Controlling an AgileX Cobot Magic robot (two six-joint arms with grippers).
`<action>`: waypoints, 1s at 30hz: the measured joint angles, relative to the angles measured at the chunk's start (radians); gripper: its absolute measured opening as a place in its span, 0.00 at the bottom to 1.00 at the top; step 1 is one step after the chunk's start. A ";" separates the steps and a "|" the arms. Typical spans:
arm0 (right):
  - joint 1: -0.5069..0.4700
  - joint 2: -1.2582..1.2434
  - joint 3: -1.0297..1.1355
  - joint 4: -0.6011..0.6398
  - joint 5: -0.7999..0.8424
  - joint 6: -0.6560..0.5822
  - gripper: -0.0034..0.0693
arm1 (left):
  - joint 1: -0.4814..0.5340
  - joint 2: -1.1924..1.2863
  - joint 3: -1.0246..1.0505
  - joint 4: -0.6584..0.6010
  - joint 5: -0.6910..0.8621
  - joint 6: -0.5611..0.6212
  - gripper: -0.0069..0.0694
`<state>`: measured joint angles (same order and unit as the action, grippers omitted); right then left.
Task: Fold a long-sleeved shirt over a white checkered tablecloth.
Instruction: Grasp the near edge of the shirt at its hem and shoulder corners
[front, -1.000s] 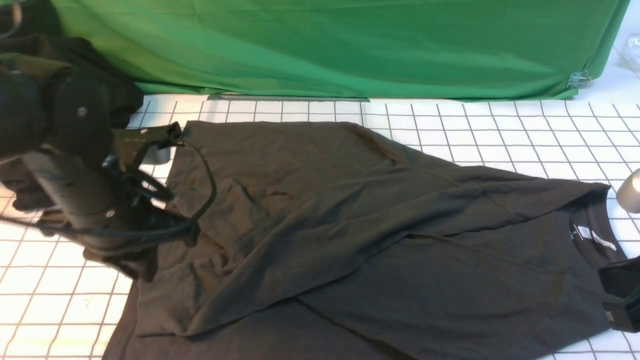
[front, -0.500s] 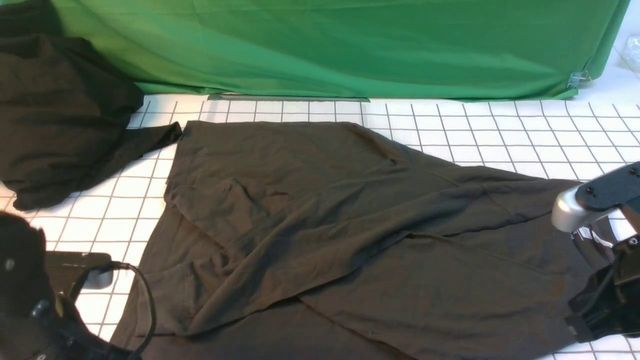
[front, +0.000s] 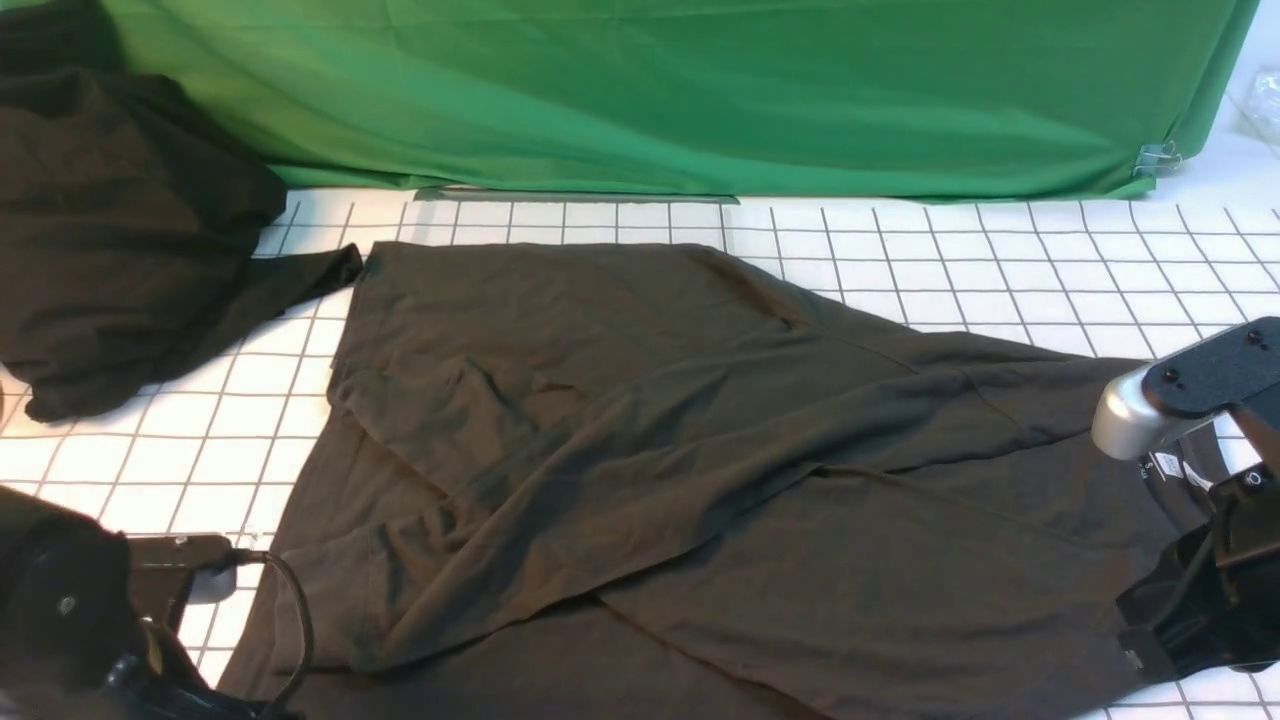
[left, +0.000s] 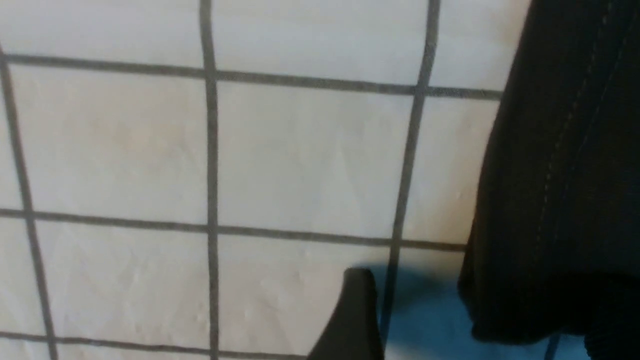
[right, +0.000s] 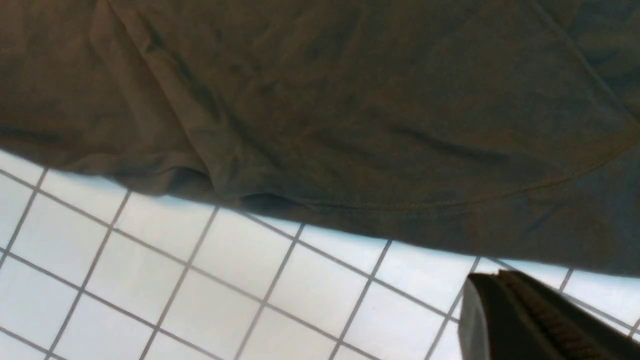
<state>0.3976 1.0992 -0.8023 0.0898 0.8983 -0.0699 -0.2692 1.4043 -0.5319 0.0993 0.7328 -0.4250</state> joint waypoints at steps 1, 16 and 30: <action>0.000 0.000 0.000 0.000 0.000 0.000 0.04 | 0.000 0.002 0.000 -0.002 0.000 0.001 0.81; 0.000 0.000 0.000 0.003 0.042 -0.037 0.06 | -0.003 -0.100 -0.099 -0.019 0.126 0.069 0.12; 0.169 0.080 -0.001 0.194 0.031 -0.352 0.06 | -0.003 -0.360 -0.108 -0.073 0.317 0.077 0.12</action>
<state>0.5671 1.1794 -0.8035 0.2839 0.9294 -0.4221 -0.2722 1.0448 -0.6403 0.0261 1.0500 -0.3476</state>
